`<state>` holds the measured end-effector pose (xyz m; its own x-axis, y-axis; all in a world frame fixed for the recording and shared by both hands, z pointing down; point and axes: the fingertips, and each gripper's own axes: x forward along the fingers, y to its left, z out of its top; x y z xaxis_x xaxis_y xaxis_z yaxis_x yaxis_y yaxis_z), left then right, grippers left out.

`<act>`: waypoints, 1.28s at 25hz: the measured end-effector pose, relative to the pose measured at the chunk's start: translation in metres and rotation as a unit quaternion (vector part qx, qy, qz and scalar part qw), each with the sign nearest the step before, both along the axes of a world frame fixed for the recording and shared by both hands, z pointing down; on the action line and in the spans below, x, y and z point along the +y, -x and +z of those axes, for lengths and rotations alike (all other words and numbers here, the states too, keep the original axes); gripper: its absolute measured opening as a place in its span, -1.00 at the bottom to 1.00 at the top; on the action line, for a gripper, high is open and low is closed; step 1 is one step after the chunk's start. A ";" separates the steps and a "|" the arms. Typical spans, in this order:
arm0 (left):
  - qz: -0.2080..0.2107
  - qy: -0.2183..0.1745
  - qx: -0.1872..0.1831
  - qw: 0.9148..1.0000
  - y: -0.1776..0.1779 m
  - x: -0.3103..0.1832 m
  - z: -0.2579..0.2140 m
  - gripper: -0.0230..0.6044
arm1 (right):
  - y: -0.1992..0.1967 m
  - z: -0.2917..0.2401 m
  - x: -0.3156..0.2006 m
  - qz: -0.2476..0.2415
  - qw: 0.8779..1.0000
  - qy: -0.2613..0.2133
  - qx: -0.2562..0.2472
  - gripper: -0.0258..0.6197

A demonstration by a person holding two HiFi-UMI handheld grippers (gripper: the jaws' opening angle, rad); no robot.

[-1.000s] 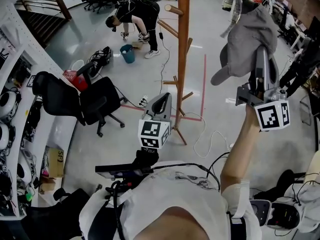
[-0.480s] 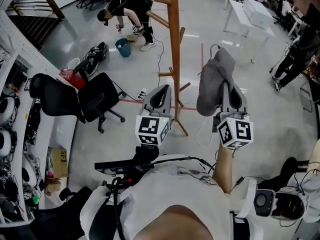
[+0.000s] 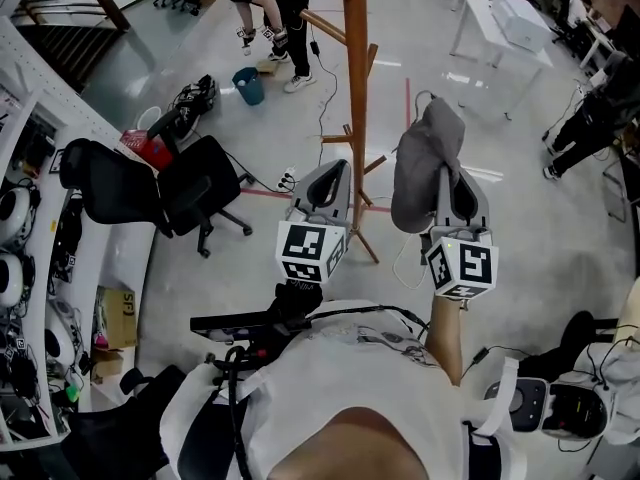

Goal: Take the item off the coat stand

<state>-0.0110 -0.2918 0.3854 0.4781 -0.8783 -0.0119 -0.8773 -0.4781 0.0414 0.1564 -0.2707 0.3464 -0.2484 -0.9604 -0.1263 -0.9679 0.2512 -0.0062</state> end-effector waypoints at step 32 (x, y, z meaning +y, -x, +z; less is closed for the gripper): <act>0.005 0.004 -0.001 1.000 0.011 0.002 0.003 -0.91 | 0.015 0.007 0.001 0.002 1.000 0.014 0.007 -0.85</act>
